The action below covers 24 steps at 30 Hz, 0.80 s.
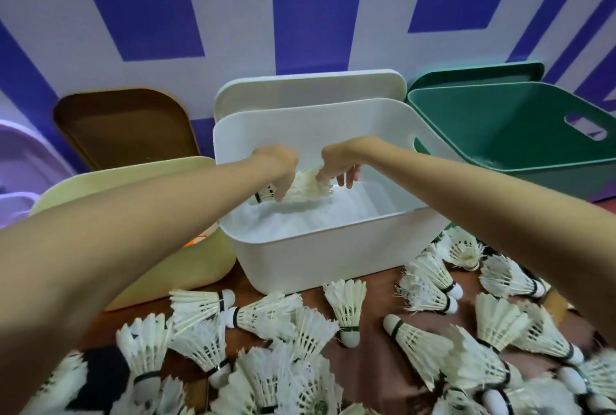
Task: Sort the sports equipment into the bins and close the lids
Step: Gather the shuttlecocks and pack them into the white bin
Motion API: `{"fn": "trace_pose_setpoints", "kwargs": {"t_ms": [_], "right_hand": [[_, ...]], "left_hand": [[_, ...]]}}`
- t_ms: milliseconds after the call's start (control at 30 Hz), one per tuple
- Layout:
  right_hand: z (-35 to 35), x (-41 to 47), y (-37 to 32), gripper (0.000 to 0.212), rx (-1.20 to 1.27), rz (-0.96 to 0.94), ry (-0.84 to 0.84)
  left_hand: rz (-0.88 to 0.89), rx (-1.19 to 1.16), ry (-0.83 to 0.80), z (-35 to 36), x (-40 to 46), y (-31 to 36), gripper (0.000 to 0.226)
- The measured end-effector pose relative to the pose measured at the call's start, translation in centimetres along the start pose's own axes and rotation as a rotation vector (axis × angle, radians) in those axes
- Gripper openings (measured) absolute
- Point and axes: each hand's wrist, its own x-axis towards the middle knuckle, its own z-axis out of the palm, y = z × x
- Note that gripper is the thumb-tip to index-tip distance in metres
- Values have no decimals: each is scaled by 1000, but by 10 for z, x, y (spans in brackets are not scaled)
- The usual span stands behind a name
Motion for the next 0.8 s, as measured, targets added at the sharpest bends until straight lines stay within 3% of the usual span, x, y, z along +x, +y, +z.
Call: {"fn": "trace_pose_setpoints", "kwargs": {"t_ms": [233,433,500,600,667,800], "right_hand": [[12,4,-5,39,-299,-60,103],[1,-15,-9,35,-294,-65,155],[-5,-30,-13,37,-280,-64,177],[-9,-60,-21,33,-248,-93,261],[-6,-85,-29,41,-218,-112,364],[11,-133,-43,39,-133,-171,611]], "left_hand": [[-42,126,-87,7,7,-7,41],[-29,33,-30,-3,-1,-11,26],[-7,-17,59,-8,-12,-15,20],[22,-160,333,-17,-38,-26,14],[20,-294,503,-21,-60,-35,8],[13,-429,742,-20,-114,-54,22]]}}
